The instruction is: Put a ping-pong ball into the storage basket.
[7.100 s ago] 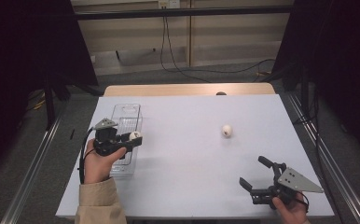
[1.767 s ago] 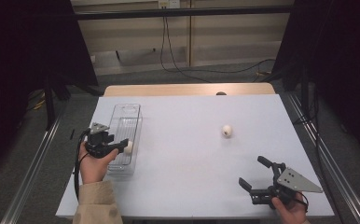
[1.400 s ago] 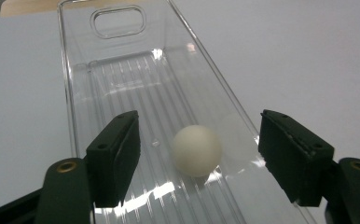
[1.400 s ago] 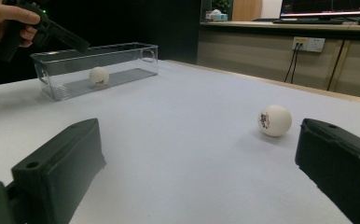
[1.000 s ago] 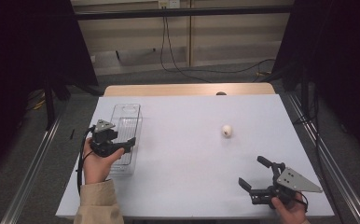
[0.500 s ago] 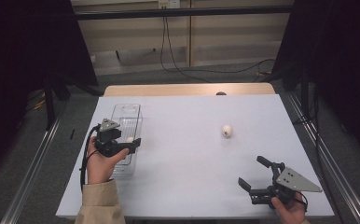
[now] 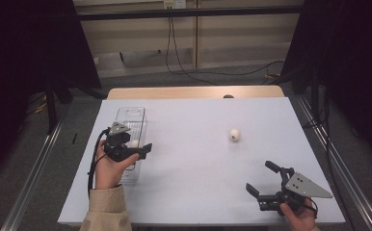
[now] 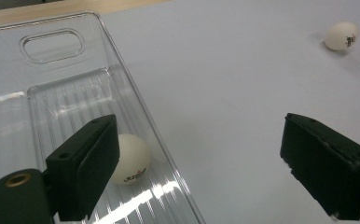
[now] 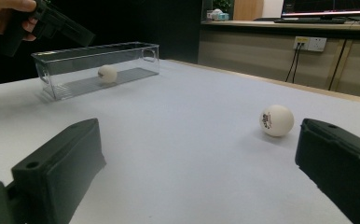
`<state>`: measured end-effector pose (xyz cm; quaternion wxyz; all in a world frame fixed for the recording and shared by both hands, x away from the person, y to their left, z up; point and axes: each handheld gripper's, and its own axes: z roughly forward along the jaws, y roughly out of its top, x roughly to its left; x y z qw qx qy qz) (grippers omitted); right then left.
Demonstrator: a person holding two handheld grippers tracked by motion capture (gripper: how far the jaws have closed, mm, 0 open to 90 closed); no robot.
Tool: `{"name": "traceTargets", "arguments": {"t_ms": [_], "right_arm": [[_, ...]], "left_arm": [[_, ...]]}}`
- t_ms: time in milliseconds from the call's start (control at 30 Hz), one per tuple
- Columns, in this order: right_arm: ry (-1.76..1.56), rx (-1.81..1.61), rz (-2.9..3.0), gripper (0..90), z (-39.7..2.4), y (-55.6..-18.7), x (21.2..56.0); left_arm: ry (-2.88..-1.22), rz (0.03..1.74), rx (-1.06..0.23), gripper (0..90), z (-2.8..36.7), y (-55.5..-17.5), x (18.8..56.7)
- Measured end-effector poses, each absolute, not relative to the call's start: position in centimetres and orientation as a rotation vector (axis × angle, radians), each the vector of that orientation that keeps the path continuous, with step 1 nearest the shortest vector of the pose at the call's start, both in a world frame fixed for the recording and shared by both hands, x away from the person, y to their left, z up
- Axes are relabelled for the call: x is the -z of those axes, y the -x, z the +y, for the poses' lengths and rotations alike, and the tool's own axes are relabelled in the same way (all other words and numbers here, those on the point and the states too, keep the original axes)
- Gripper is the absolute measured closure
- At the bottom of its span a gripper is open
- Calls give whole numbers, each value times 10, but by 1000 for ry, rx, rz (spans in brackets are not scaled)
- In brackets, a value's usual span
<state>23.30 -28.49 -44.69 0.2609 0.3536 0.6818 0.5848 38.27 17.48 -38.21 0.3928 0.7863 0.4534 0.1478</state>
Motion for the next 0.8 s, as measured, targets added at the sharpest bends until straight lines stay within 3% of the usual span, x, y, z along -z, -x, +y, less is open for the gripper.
{"name": "traceTargets", "arguments": {"t_ms": [800], "right_arm": [[-953,-1583,1849,2,-284,-234,447]], "left_arm": [[-2015,1095,-336,97,151,-382,386]]}}
